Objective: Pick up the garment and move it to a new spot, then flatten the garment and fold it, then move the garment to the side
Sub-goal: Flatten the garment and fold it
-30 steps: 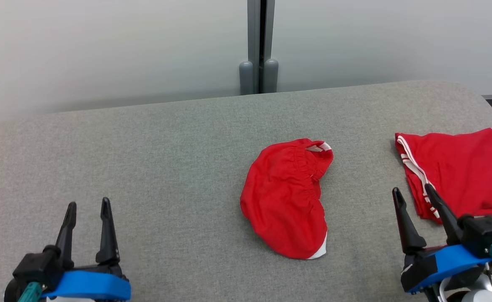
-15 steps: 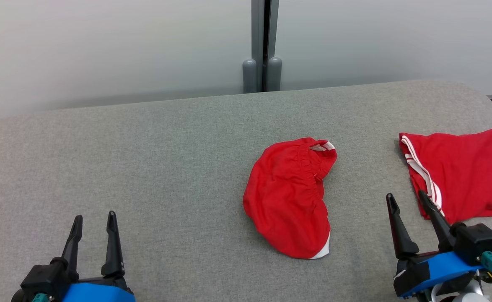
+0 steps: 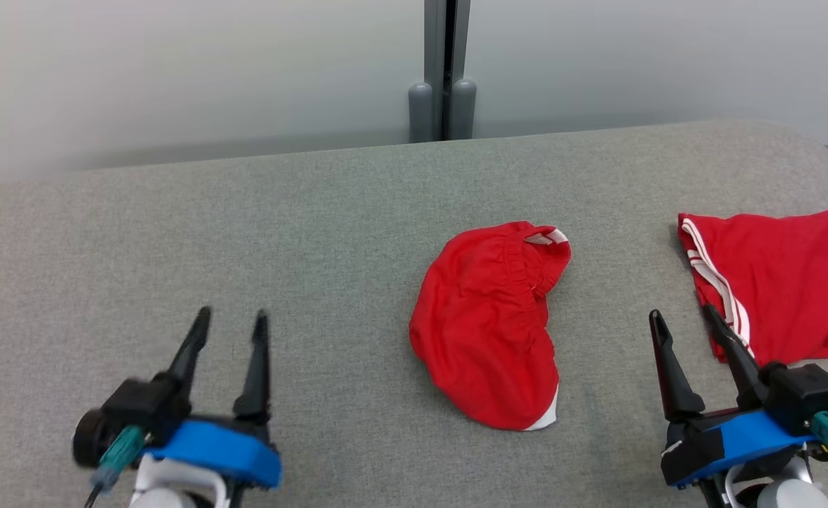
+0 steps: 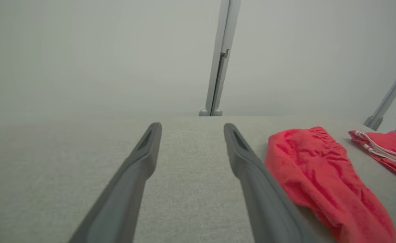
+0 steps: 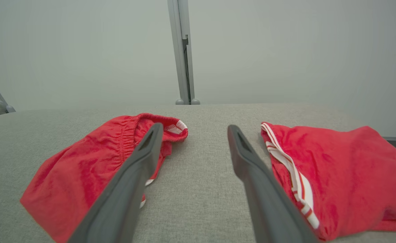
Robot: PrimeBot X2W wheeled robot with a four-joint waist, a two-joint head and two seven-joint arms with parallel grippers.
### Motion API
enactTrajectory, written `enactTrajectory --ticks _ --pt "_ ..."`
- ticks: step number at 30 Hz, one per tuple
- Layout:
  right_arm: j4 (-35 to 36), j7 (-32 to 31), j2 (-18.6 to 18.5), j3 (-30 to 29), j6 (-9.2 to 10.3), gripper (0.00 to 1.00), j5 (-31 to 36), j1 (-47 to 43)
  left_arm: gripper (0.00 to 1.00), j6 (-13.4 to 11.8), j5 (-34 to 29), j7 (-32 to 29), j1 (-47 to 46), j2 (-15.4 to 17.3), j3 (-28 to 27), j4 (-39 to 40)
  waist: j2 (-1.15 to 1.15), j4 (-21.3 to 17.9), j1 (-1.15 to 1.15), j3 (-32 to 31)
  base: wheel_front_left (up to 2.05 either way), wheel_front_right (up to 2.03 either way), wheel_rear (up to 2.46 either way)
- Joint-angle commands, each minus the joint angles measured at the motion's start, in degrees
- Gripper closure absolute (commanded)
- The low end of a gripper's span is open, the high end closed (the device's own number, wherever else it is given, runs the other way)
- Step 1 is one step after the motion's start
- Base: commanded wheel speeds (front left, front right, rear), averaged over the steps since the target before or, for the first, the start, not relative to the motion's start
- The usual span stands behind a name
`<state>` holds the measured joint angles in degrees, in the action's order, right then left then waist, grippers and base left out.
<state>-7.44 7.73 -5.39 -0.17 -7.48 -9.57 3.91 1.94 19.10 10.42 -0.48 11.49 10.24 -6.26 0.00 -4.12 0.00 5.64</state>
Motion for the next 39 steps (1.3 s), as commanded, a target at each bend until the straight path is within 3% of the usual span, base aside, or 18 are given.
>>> enactTrajectory --ticks 1,6,12,16,22,26,30,31,32,33,34,39 --pt "0.4 0.4 -0.2 -0.1 -0.03 0.00 0.3 0.7 0.00 0.9 -0.7 -2.6 -3.6 -0.4 2.0 0.6 0.00 0.3 0.00 0.5 0.00 0.00 0.00" --pt "1.3 0.1 0.2 0.7 -0.03 0.00 0.2 1.8 0.00 4.0 -0.5 -15.4 -14.8 -2.7 10.6 -1.9 0.00 -0.4 0.00 2.5 0.00 0.00 0.00" --pt "1.1 0.6 0.7 3.6 -0.03 0.00 -0.2 4.4 0.00 5.0 0.9 -29.5 -27.7 -6.1 17.1 -9.4 0.00 -3.6 0.00 6.2 0.00 0.00 0.00" --pt "0.4 1.1 1.0 4.9 -0.03 0.00 -0.5 5.9 0.00 3.5 2.2 -35.2 -33.7 -7.7 19.2 -14.4 0.00 -6.2 0.00 8.6 0.00 0.00 0.00" --pt "-1.5 2.3 1.4 6.3 -0.03 0.00 -0.9 8.1 0.00 0.8 4.3 -37.4 -39.3 -8.5 22.5 -20.1 0.00 -9.4 0.00 10.7 0.00 0.00 0.00" --pt "-2.5 2.9 1.5 7.0 -0.03 0.00 -1.2 9.2 0.00 -1.1 9.0 -38.2 -41.6 -8.6 25.6 -21.5 0.00 -10.8 0.00 11.2 0.00 0.00 0.00" --pt "-3.5 3.5 1.7 7.9 -0.03 0.00 -1.4 10.2 0.00 -4.8 10.1 -40.5 -43.6 -8.5 28.8 -25.1 0.00 -12.0 0.00 11.3 0.00 0.00 0.00" --pt "-3.6 3.6 1.8 8.1 -0.03 0.00 -1.4 10.4 0.05 -5.6 9.8 -41.5 -43.9 -8.5 29.3 -26.4 0.00 -12.3 0.00 11.3 0.00 0.00 0.00" --pt "-3.8 3.7 1.9 8.2 -0.03 0.00 -1.4 10.5 0.27 -6.3 9.4 -42.3 -44.4 -8.5 29.9 -27.5 0.00 -12.5 0.00 11.4 0.00 0.00 0.00" --pt "-4.0 3.8 1.9 8.3 -0.03 0.00 -1.5 10.6 0.79 -6.6 9.2 -42.7 -44.8 -8.5 30.2 -28.4 0.00 -12.5 0.00 11.4 0.00 0.00 0.00" --pt "-4.0 3.9 1.9 8.4 -0.03 0.00 -1.6 10.7 1.00 -6.7 9.3 -43.1 -44.9 -8.6 30.4 -29.1 0.00 -12.6 0.00 11.4 0.00 0.00 0.00" --pt "-4.5 4.3 1.8 7.8 -0.03 0.00 -1.4 10.4 1.00 -6.1 11.8 -38.9 -44.9 -8.6 30.0 -28.5 0.00 -11.8 0.00 10.8 0.00 0.00 0.00"
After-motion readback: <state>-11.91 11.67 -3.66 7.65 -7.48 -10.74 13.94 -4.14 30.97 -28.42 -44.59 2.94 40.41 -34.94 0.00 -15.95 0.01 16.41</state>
